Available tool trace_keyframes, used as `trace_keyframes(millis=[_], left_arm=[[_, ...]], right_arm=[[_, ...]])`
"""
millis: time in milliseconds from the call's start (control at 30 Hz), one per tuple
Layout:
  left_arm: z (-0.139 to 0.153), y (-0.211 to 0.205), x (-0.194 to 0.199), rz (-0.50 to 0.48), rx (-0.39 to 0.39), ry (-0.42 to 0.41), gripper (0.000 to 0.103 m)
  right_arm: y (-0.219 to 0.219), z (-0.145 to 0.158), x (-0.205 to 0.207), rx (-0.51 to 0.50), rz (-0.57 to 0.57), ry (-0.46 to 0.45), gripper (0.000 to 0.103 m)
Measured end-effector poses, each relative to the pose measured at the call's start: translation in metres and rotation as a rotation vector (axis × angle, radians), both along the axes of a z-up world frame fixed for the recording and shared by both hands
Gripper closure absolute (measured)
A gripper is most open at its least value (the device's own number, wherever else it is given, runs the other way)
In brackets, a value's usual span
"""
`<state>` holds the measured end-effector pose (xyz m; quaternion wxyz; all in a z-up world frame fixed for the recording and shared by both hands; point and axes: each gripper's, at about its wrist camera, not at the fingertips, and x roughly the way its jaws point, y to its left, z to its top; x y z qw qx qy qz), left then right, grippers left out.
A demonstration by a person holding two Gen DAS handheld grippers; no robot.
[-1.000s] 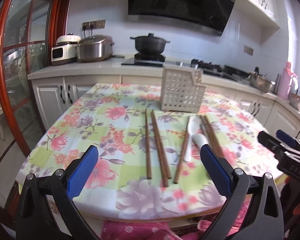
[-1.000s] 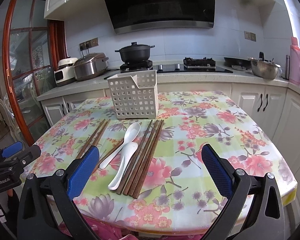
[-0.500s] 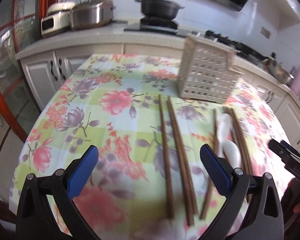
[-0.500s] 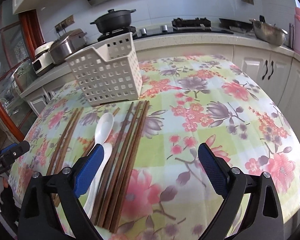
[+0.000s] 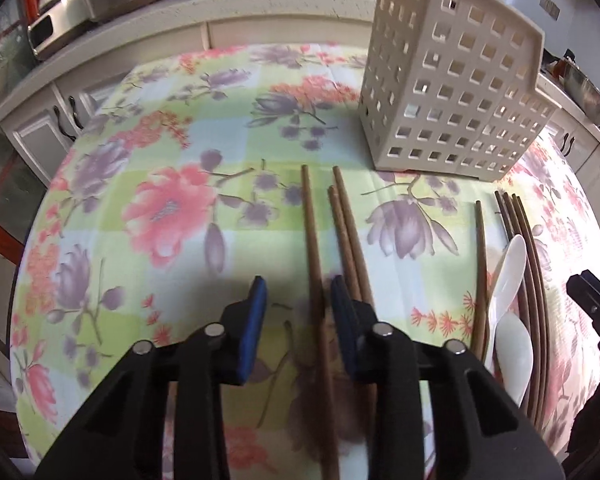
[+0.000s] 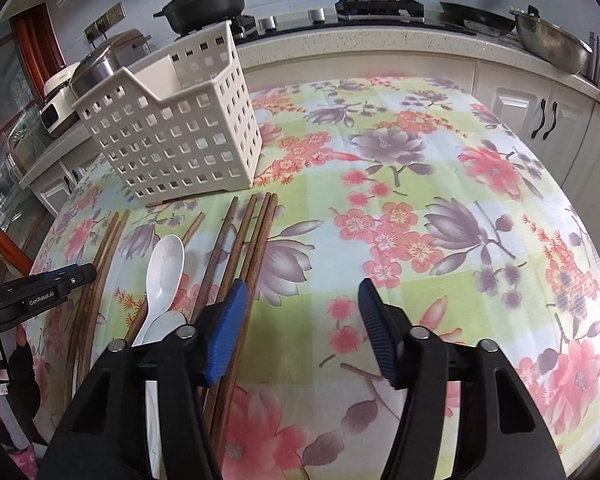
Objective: Organize utensils
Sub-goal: 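Lower the left tool onto a brown chopstick and close it while the right tool closes on another, then lift the held chopstick upright with the left tool while the right tool lifts its chopstick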
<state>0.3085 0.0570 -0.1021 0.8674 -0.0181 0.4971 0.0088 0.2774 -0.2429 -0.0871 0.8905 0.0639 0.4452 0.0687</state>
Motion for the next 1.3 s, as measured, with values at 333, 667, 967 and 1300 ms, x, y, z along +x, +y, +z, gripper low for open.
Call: trace_keyframes(millis=[333,667,967,1300], left_arm=[[0.001,-0.006,0.02,-0.006,0.028,0.007,0.074],[0.0,-0.001,0.016,-0.003,0.027,-0.02,0.087],[0.001,0.003,0.018,0.012,-0.004,-0.02,0.091],[-0.001,-0.003,0.016,-0.009,-0.029,-0.036,0.097]], right_arm=[[0.012,-0.005,0.023,0.018,0.009,0.036,0.052],[0.021,-0.011,0.029,-0.05,-0.003,0.052,0.061],[0.036,-0.014,0.037,-0.148,0.0,0.05,0.064],[0.03,-0.014,0.038,-0.129,0.031,0.053,0.092]])
